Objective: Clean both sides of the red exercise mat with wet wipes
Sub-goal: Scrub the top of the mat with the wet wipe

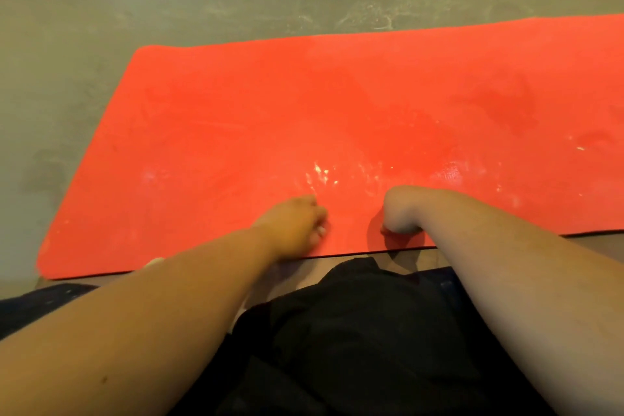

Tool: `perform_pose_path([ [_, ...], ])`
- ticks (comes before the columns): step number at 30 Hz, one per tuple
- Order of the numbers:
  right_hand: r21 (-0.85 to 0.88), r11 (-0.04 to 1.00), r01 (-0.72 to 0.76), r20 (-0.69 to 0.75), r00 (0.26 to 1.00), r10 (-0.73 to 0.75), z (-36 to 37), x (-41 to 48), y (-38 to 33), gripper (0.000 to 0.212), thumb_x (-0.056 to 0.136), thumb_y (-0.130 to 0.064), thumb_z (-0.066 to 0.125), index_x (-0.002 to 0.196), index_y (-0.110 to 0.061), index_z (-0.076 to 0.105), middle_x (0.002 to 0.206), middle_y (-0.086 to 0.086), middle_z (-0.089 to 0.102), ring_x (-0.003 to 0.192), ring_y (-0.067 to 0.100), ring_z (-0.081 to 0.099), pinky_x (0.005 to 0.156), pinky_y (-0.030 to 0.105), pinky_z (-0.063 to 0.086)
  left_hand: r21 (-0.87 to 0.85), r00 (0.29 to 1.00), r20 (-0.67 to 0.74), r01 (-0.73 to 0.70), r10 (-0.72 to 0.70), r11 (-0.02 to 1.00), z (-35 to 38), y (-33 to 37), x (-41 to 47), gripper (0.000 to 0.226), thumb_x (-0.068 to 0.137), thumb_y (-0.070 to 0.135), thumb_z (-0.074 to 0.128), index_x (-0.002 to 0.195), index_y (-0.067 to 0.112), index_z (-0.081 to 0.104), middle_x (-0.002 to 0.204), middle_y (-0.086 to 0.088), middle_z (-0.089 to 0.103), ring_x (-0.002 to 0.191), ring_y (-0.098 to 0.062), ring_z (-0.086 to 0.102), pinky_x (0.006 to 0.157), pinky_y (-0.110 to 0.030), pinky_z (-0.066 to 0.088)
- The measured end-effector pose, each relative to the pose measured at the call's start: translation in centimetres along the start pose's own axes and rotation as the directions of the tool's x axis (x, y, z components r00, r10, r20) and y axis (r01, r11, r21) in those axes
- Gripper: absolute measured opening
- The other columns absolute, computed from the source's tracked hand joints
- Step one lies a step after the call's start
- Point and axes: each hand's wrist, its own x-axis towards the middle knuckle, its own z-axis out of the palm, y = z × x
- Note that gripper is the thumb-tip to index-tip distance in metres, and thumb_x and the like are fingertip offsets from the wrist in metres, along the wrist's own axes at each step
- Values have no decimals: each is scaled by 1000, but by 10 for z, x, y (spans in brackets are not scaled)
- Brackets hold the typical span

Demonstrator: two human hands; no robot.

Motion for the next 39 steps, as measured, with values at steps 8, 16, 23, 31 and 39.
perform_pose_path([
  [8,14,998,67,52,996,-67,-4,0,-5,20,97,-21,48,86,-8,58,72,5,47,77,25,50,65,31,40,-228,846,-129,483,-518,846,6,-34,3,19,94,20,53,103,10,66,107,-13,63,91,-29,58,75,-34,44],
  [16,20,1000,23,58,998,-25,-8,-4,-8,29,97,-20,48,71,-7,53,71,5,45,68,23,47,62,29,38,-19,977,-147,153,-154,988,4,-22,14,26,98,26,48,112,14,66,114,-10,59,108,-27,55,89,-33,41],
  [23,226,970,-93,-44,993,106,-21,6,-3,22,90,-30,56,80,-11,61,86,5,59,81,25,57,67,28,46,-91,867,-237,430,-439,898,5,-44,11,26,98,25,50,111,11,67,113,-14,57,104,-33,58,86,-36,44],
  [31,295,919,-263,14,963,271,-11,21,4,79,74,-44,71,134,-8,34,114,10,59,107,33,59,92,36,48,-41,976,-188,100,-106,994,3,-23,30,24,97,27,51,109,19,70,111,-4,60,109,-24,55,83,-32,44],
  [39,342,914,-220,83,976,203,-13,27,-4,82,77,-39,71,140,-8,28,144,15,42,118,35,52,99,44,39,-245,912,-241,275,-333,930,10,-11,31,22,95,19,53,107,14,71,110,-8,60,106,-26,55,86,-31,40],
])
